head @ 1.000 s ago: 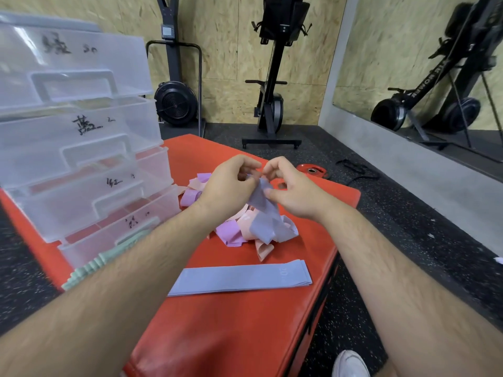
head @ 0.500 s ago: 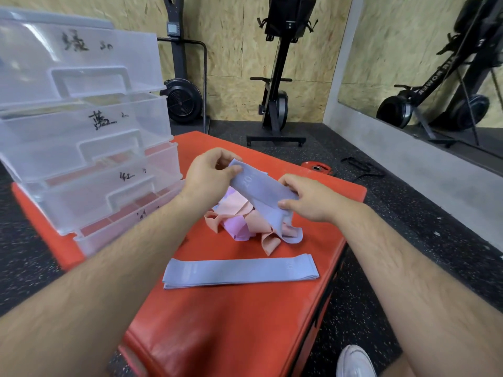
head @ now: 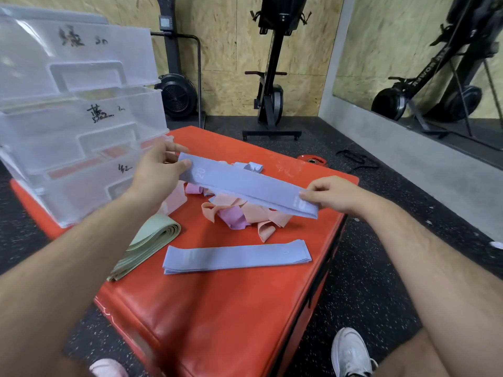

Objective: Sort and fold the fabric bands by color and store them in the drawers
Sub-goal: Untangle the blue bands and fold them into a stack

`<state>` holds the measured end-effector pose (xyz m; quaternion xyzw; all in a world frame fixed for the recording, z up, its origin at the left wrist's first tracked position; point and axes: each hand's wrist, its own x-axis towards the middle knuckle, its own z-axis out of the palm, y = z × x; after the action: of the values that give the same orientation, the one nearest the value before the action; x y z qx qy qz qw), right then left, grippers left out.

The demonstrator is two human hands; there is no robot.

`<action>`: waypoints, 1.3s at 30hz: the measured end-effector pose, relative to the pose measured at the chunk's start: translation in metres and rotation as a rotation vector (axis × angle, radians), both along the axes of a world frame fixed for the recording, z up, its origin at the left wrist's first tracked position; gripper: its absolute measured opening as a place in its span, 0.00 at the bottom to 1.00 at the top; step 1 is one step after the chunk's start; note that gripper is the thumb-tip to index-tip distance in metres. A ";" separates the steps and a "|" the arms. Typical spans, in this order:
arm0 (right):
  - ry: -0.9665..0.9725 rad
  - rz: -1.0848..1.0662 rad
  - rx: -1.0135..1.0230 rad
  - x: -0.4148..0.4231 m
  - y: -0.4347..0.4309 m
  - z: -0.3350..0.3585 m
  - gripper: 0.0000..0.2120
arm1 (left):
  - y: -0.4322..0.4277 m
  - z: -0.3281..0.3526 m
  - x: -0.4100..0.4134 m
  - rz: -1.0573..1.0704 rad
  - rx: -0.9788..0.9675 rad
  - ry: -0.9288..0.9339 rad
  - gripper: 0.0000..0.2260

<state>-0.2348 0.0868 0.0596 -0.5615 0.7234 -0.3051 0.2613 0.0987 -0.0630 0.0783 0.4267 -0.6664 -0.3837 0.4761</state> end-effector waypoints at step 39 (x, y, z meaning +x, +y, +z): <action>0.668 0.409 0.259 0.066 0.024 -0.058 0.27 | 0.061 -0.112 0.042 -0.494 -0.339 -0.947 0.18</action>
<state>-0.1693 0.1111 0.0016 -0.7245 0.6743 0.0459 0.1358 0.1404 -0.0017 -0.0336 0.3011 -0.9400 -0.1376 0.0825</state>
